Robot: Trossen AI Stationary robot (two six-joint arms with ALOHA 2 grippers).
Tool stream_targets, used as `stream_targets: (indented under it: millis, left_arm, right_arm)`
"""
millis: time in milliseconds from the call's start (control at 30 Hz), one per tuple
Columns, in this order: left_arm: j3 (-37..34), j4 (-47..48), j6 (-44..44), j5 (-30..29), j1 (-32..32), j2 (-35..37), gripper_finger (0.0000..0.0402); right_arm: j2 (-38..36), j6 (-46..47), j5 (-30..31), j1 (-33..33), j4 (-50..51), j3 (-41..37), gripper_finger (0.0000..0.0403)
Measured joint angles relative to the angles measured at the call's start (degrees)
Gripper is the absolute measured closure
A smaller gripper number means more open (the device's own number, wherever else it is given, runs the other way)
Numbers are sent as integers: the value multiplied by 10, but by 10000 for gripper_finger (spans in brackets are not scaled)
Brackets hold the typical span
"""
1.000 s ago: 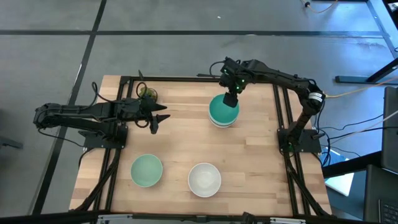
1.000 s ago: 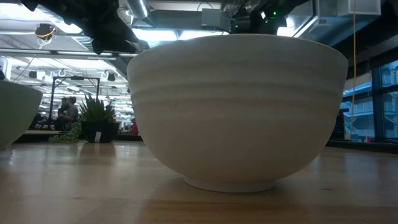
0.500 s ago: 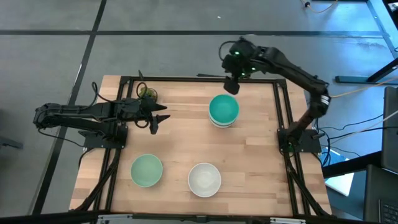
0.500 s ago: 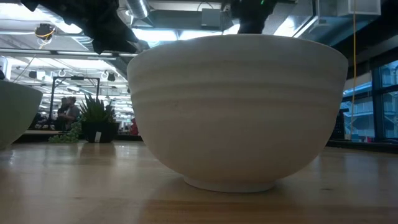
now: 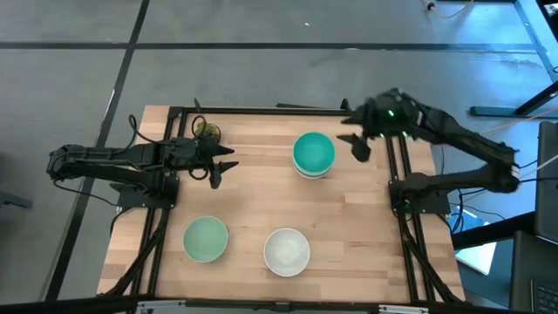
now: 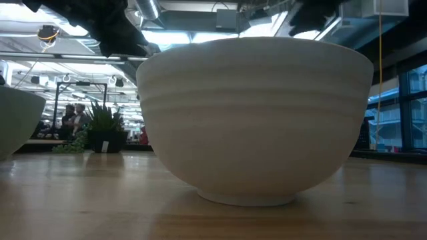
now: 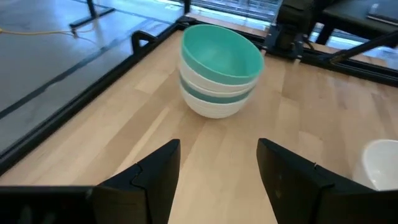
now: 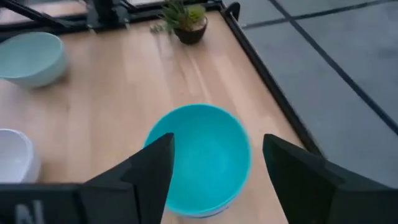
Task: Nest bowls inside each other
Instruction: Stack the light green bowl on top of the blue bowl
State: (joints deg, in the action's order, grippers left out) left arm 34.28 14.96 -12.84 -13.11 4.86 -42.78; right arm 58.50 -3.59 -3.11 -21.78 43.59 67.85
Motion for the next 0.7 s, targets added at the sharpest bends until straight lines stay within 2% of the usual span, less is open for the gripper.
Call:
stream_targets:
  millis: [233, 433, 567, 633, 700]
  left_arm:
    - [0, 0, 34, 84, -23, -10, 197]
    - [0, -8, 15, 76, -74, -69, 201]
    - [28, -3, 20, 79, -94, -119, 201]
    - [61, 29, 26, 82, -102, -139, 201]
    - [103, 99, 28, 80, -111, -158, 201]
  right_arm:
    - [-116, 78, 0, 34, -88, -145, 157]
    - [-153, 113, -1, 59, -151, -229, 157]
    - [-157, 130, -1, 75, -172, -261, 157]
    - [-157, 139, -1, 79, -172, -269, 157]
    - [-157, 139, -1, 82, -168, -269, 157]
